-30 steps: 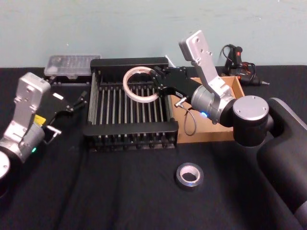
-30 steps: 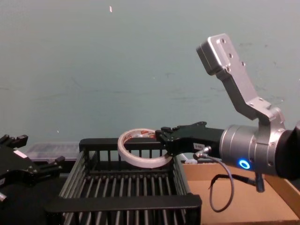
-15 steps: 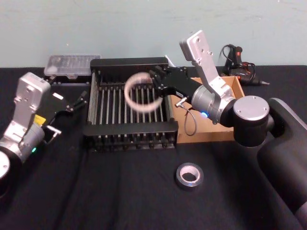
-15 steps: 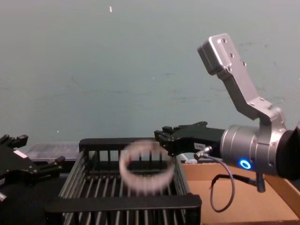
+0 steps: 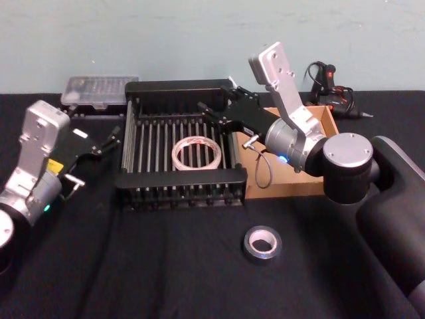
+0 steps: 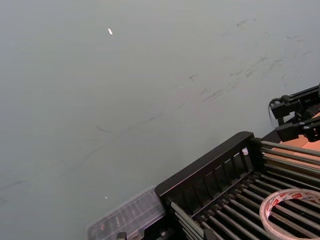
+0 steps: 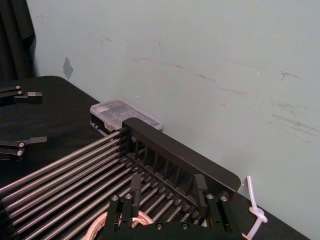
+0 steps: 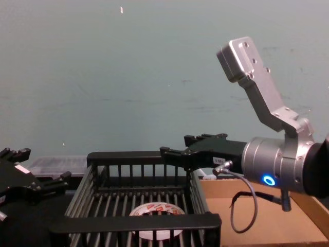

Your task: Pick up the white tape and place it into the black box , Pick up the silver tape and place it into the brown box.

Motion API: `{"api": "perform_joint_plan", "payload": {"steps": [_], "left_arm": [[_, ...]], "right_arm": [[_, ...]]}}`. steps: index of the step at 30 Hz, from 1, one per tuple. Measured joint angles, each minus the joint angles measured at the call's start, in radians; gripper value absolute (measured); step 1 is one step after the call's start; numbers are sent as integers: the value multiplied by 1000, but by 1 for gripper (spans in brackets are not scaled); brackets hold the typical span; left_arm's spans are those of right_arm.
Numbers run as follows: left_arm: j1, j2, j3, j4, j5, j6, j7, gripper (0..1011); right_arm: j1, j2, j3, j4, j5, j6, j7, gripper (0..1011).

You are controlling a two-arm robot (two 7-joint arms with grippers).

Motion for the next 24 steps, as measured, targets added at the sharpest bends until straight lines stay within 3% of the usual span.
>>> {"api": "perform_joint_plan", "payload": {"steps": [4, 12, 24], "left_arm": [[0, 0, 0, 0, 0, 0, 0, 1001], [0, 0, 0, 0, 0, 0, 0, 1001], [0, 0, 0, 0, 0, 0, 0, 1001]], "right_arm": [[0, 0, 0, 0, 0, 0, 0, 785], [0, 0, 0, 0, 0, 0, 0, 984], [-4, 2, 2, -5, 0, 2, 2, 1000]]}}
